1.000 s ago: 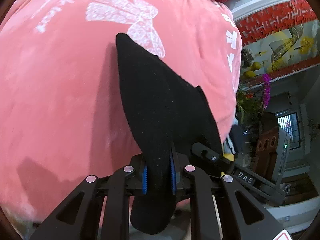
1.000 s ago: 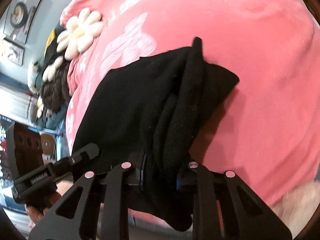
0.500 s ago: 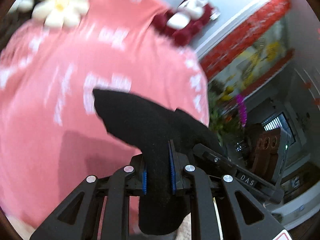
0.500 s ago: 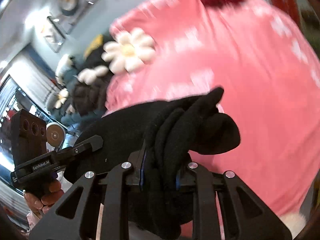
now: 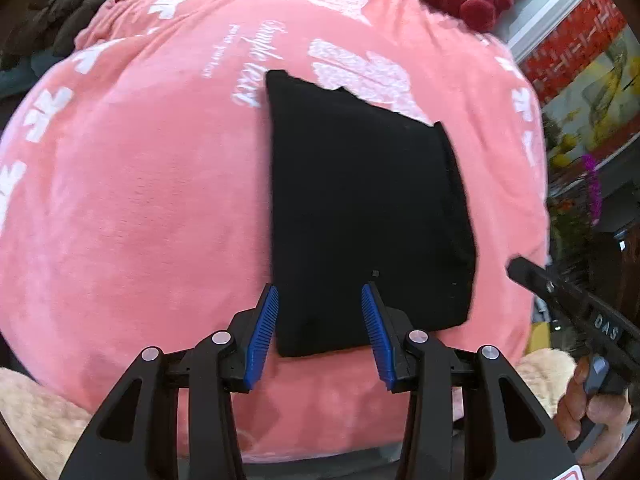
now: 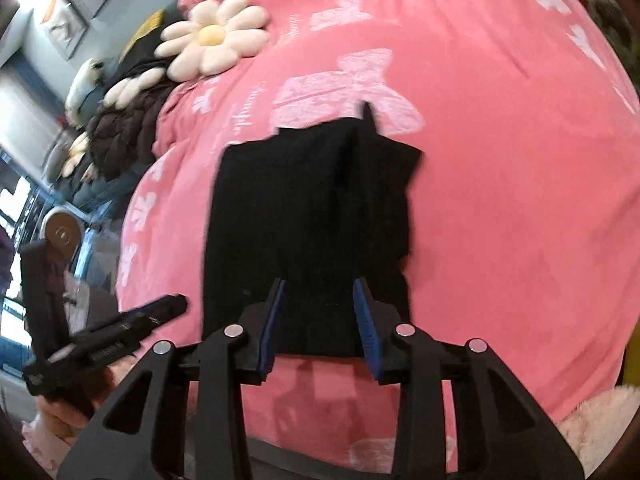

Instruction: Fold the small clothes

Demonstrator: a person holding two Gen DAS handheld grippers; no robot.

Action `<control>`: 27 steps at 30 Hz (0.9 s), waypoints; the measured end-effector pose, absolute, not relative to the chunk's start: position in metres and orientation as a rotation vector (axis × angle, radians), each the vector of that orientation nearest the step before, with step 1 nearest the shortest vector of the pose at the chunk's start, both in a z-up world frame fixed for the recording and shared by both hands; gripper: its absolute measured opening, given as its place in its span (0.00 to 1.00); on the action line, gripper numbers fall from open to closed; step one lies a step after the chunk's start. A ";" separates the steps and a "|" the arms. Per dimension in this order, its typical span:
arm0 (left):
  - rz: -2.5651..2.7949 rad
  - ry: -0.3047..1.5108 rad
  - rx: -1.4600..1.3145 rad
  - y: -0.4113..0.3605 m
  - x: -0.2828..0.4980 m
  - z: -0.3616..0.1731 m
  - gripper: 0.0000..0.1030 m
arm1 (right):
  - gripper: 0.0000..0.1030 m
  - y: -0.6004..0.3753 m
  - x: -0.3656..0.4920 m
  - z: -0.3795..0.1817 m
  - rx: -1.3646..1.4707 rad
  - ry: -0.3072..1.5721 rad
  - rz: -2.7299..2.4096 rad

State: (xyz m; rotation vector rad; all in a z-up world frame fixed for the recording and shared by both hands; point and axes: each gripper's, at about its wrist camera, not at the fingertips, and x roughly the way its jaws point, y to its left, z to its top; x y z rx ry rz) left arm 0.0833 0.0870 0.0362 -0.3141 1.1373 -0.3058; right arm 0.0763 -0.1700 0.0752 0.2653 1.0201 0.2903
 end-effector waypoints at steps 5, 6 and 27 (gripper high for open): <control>-0.295 1.153 -0.259 0.071 0.095 0.030 0.44 | 0.30 -0.148 0.129 0.071 0.227 1.004 0.352; -0.285 1.162 -0.234 0.066 0.099 0.027 0.44 | 0.28 -0.148 0.137 0.060 0.214 1.025 0.329; -0.363 1.243 -0.311 0.098 0.129 0.008 0.10 | 0.13 -0.179 0.082 -0.006 0.348 1.208 0.309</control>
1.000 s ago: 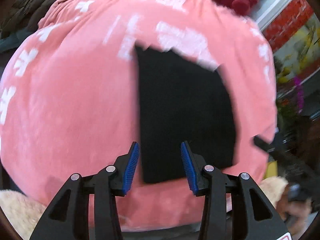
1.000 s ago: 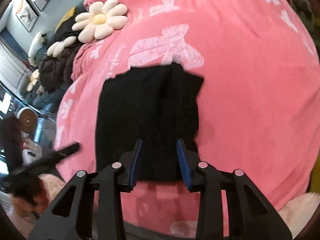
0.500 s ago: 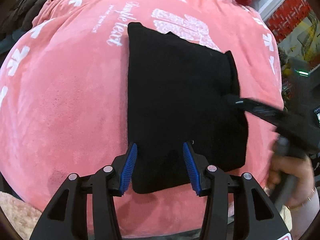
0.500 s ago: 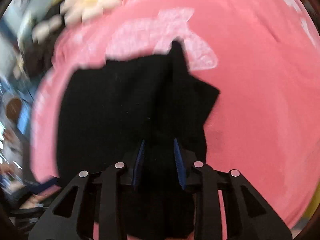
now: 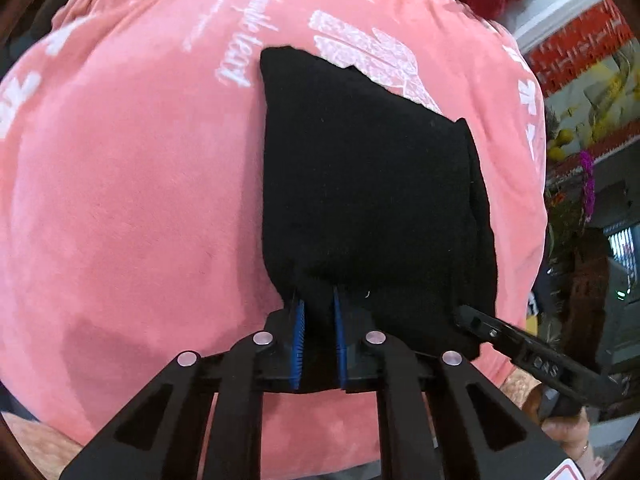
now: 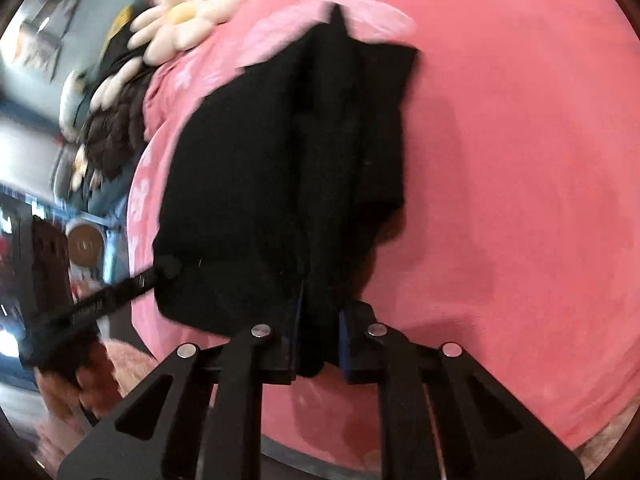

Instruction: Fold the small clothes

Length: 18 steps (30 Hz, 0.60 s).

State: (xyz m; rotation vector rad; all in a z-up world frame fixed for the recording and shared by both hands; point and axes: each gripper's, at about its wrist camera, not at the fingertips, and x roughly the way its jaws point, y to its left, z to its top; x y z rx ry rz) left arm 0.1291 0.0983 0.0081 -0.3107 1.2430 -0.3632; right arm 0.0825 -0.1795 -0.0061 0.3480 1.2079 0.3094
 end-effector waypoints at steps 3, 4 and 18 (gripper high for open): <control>-0.346 1.278 -0.197 0.091 0.127 -0.007 0.24 | 0.20 -0.175 0.084 -0.021 0.223 1.219 0.245; -0.326 1.268 -0.176 0.089 0.124 -0.008 0.25 | 0.20 -0.179 0.082 -0.015 0.269 1.212 0.230; -0.189 1.179 -0.105 0.076 0.074 0.023 0.53 | 0.17 -0.176 0.063 0.010 0.092 1.128 0.150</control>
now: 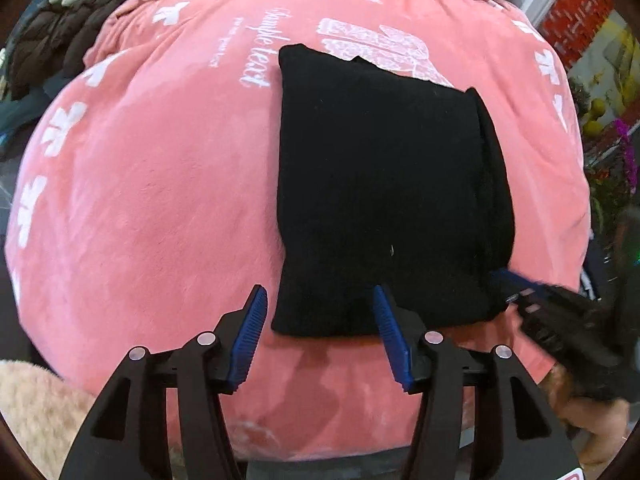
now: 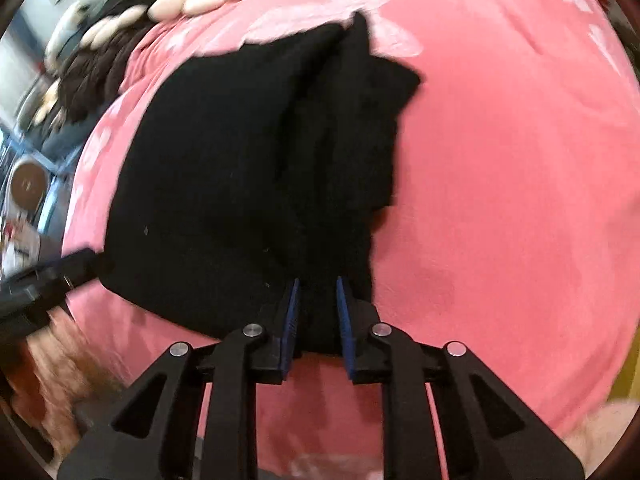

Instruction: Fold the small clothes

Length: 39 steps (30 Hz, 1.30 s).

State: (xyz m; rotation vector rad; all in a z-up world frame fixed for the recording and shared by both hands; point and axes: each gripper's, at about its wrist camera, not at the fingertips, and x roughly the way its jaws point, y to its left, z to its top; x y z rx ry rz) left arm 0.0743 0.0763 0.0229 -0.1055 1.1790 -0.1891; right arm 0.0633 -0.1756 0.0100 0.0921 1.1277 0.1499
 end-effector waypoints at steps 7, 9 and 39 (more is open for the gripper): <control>-0.186 1.147 -0.014 0.056 0.042 0.021 0.57 | 0.29 -0.176 0.016 0.018 0.096 1.075 0.108; -0.183 1.141 0.007 0.050 0.034 0.019 0.57 | 0.31 -0.179 0.008 0.011 0.124 1.088 0.101; -0.186 1.138 -0.192 0.071 0.042 0.013 0.69 | 0.56 -0.204 0.019 0.014 0.263 1.058 0.105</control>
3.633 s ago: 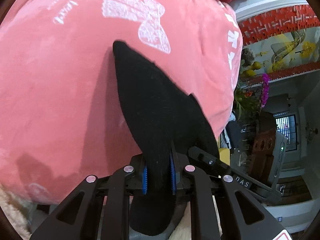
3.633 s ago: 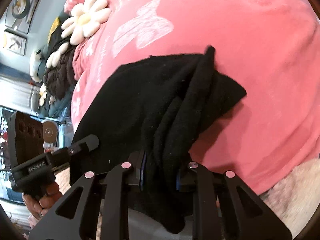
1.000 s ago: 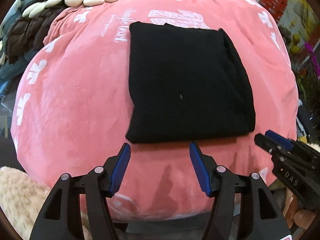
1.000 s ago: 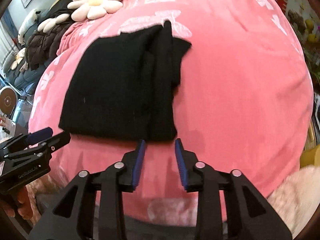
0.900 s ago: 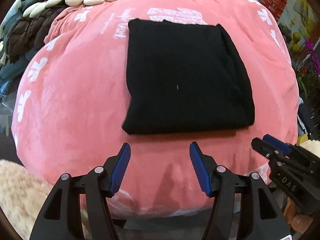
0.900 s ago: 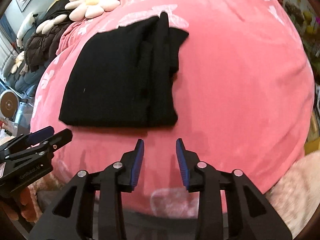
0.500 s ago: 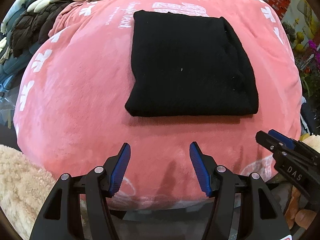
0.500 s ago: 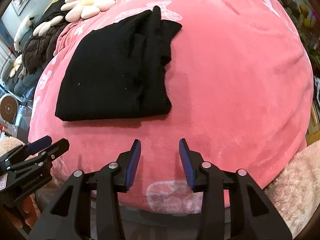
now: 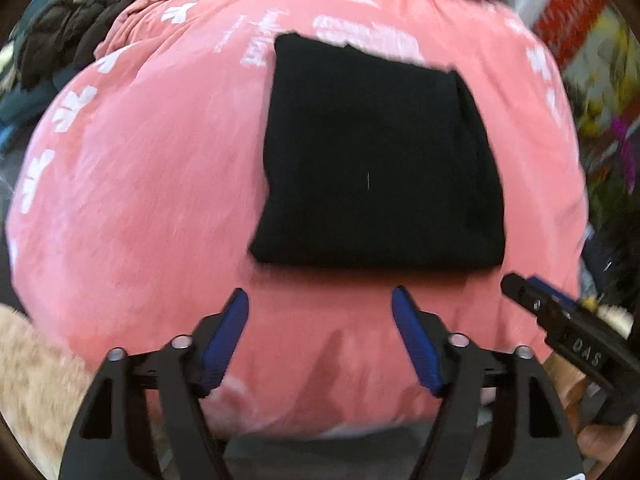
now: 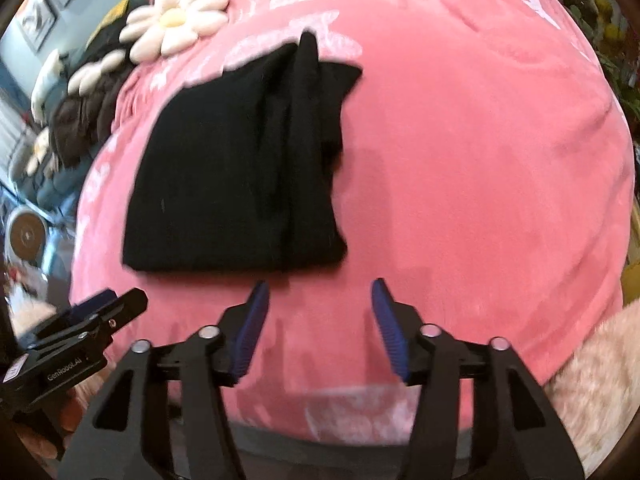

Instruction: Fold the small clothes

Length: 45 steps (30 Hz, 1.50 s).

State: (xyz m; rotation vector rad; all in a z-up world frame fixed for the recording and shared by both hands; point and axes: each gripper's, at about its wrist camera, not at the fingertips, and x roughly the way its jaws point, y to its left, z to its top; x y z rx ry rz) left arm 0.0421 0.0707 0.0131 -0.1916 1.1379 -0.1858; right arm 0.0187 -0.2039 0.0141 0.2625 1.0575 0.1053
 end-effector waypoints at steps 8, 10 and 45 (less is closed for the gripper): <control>-0.172 1.193 -0.235 0.082 0.078 -0.007 0.41 | 0.63 -0.185 0.040 0.016 0.090 1.035 0.053; -0.171 1.163 -0.194 0.078 0.068 -0.003 0.46 | 0.63 -0.181 0.024 0.016 0.062 1.008 0.034; -0.058 1.034 -0.005 0.051 0.018 -0.015 0.57 | 0.91 -0.185 -0.010 -0.009 0.023 0.950 -0.117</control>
